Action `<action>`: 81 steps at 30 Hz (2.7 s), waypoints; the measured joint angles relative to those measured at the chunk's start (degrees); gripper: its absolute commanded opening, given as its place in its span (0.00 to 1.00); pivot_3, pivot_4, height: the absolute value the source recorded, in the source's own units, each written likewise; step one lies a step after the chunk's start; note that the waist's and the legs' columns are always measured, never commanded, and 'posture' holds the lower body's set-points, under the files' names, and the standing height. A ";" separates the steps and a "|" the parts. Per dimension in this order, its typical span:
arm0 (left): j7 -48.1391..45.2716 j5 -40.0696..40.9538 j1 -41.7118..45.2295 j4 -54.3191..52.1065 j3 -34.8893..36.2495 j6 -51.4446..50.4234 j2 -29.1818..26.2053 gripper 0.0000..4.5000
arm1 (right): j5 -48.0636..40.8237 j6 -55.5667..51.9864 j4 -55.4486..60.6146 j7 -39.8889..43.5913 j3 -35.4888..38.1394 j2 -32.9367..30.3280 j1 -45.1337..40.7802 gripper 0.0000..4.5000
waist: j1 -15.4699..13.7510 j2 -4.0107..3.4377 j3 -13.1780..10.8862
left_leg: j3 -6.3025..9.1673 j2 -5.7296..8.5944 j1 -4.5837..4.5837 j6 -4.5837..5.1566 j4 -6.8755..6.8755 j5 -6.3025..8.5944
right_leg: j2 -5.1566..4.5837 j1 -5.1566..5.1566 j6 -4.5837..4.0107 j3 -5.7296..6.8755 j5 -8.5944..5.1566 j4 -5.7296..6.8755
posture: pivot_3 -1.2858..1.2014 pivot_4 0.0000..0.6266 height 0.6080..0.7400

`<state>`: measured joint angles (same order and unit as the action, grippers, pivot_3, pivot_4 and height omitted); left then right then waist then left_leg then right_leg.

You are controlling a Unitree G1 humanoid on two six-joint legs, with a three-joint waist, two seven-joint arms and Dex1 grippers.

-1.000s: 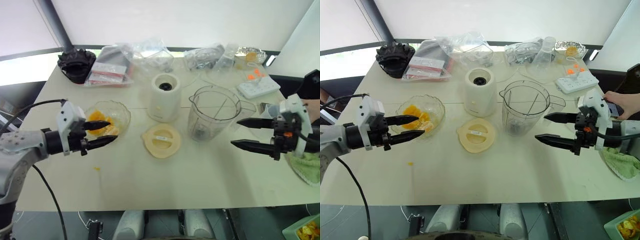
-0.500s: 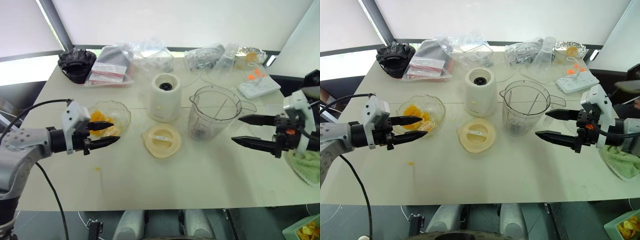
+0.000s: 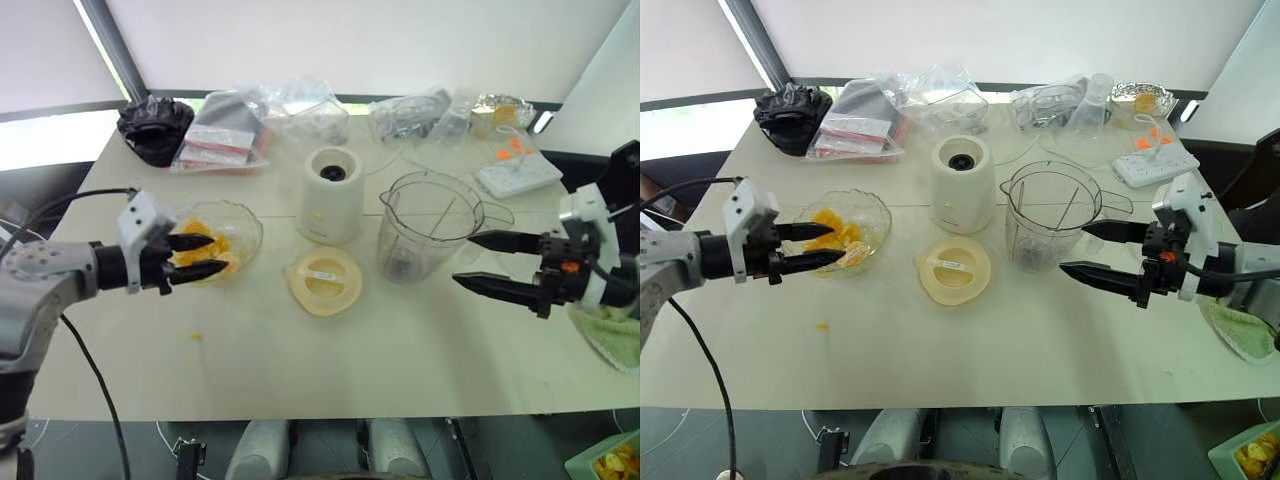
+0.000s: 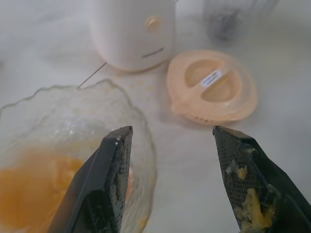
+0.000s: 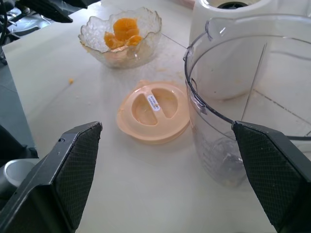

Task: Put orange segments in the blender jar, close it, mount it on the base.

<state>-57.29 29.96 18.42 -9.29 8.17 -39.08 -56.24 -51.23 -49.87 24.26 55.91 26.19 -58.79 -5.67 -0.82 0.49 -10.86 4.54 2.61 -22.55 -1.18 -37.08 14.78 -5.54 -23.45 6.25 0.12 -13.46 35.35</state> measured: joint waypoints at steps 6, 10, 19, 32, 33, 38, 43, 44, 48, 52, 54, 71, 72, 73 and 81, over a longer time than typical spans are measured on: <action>0.64 -8.38 9.83 12.48 -8.17 1.97 1.61 0.61 | -1.20 -0.03 2.41 -2.80 0.08 2.26 1.12 0.99 | 0.09 0.02 0.00 | -0.02 0.02 -0.02 0.01 0.01 0.00 | -0.01 -0.01 0.19 -0.01 0.10 -0.01 | 0.52 0.24 1.00; 0.86 -15.37 15.73 22.58 -15.36 4.74 5.93 0.61 | -2.03 -0.20 3.72 -4.33 0.25 3.41 2.41 0.99 | -0.01 0.04 -0.02 | -0.01 0.02 -0.03 0.01 -0.02 0.00 | 0.00 -0.01 0.21 0.00 0.11 0.01 | 0.52 0.24 1.00; 11.78 -27.51 29.98 46.89 -20.97 3.97 17.23 0.61 | -4.57 -0.87 8.15 -8.36 -0.62 6.02 4.70 0.99 | 0.40 0.30 -0.14 | 0.02 0.03 -0.10 0.06 -0.07 0.02 | 0.03 -0.13 0.39 0.01 0.21 0.16 | 0.52 0.24 1.00; 19.18 -31.39 35.76 56.68 -20.38 0.91 23.26 0.61 | -6.34 -1.03 9.25 -8.56 -0.62 5.18 5.02 0.99 | 0.25 0.34 -0.17 | 0.02 0.04 -0.10 0.05 -0.12 0.02 | 0.03 -0.10 0.42 0.01 0.23 0.19 | 0.52 0.24 1.00; 19.19 -31.57 35.76 56.79 -20.38 0.95 23.48 0.61 | -6.34 -1.03 9.25 -8.54 -0.62 5.17 5.03 0.99 | 0.25 0.34 -0.17 | 0.02 0.03 -0.10 0.05 -0.12 0.02 | 0.02 -0.10 0.42 0.01 0.23 0.19 | 0.52 0.24 1.00; 18.89 -32.55 35.72 57.07 -20.49 1.42 24.26 0.61 | -6.34 -1.03 9.26 -8.56 -0.62 5.17 5.75 0.99 | 0.14 0.34 -0.17 | 0.02 0.04 -0.10 0.05 -0.13 0.02 | 0.02 -0.10 0.42 0.01 0.23 0.20 | 0.52 0.24 1.00; 18.17 -34.41 35.41 57.06 -20.96 3.38 24.57 0.61 | -6.32 -1.01 9.26 -8.78 -0.62 5.17 6.12 0.99 | 0.11 0.34 -0.17 | 0.02 0.04 -0.10 0.05 -0.13 0.02 | 0.02 -0.10 0.42 0.01 0.23 0.20 | 0.52 0.24 1.00; 17.99 -34.49 35.41 57.06 -20.95 3.37 24.74 0.61 | -6.31 -0.99 9.26 -8.88 -0.62 5.18 6.26 0.99 | 0.11 0.35 -0.17 | 0.02 0.04 -0.10 0.05 -0.13 0.02 | 0.02 -0.10 0.42 0.01 0.23 0.20 | 0.52 0.24 1.00; 17.64 -34.51 35.41 57.06 -20.85 2.41 25.68 0.61 | -6.18 -0.89 9.27 -9.21 -0.62 5.20 6.69 0.99 | 0.10 0.34 -0.17 | 0.02 0.05 -0.11 0.05 -0.16 0.02 | 0.02 -0.10 0.42 0.01 0.23 0.20 | 0.52 0.24 1.00; 17.29 -34.51 35.22 57.05 -20.85 1.87 26.34 0.61 | -5.76 -0.58 9.27 -9.52 -0.62 5.22 6.69 0.99 | 0.11 0.35 -0.17 | 0.02 0.05 -0.11 0.05 -0.17 0.02 | 0.02 -0.10 0.42 0.01 0.24 0.23 | 0.52 0.24 1.00; 17.28 -34.53 35.19 56.97 -20.84 1.83 26.65 0.61 | -5.68 -0.31 9.26 -9.56 -0.62 5.22 6.69 0.99 | 0.11 0.35 -0.17 | 0.02 0.05 -0.10 0.05 -0.17 0.02 | 0.02 -0.10 0.42 0.01 0.23 0.25 | 0.52 0.24 1.00; 19.11 -34.96 35.86 59.95 -18.94 0.83 27.02 0.00 | -4.03 0.33 9.18 -10.27 -1.20 5.56 6.36 1.00 | 0.19 0.35 -0.15 | 0.00 0.05 0.08 0.05 -0.35 0.02 | 0.02 -0.06 0.41 -0.03 0.22 0.67 | 0.52 0.24 1.00; 19.17 -35.03 35.91 60.05 -18.94 0.85 27.02 0.00 | -4.01 0.34 9.18 -10.28 -1.24 5.58 6.28 1.00 | 0.21 0.35 -0.15 | -0.01 0.05 0.09 0.05 -0.35 0.02 | 0.02 -0.06 0.41 -0.03 0.22 0.67 | 0.52 0.24 1.00; 19.18 -35.05 35.97 60.17 -18.94 0.87 27.03 0.00 | -3.98 0.38 9.18 -10.30 -1.25 5.60 6.25 1.00 | 0.21 0.35 -0.15 | 0.00 0.05 0.09 0.05 -0.35 0.02 | 0.02 -0.06 0.41 -0.04 0.22 0.67 | 0.52 0.24 1.00; 20.05 -34.60 35.00 58.49 -17.61 0.64 27.04 0.00 | -3.48 0.74 9.16 -10.45 -1.47 5.85 6.17 1.00 | 0.19 0.35 -0.15 | 0.01 0.05 0.07 0.05 -0.35 0.02 | 0.02 -0.08 0.41 -0.04 0.22 0.67 | 0.52 0.24 1.00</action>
<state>-37.24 -4.64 53.42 49.21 -9.44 -38.44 -29.20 -54.71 -49.14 33.42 45.46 24.72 -52.94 0.49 -0.64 0.84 -11.01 4.55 2.66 -22.49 -1.13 -37.42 14.80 -5.53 -23.53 6.66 0.09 -13.24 36.01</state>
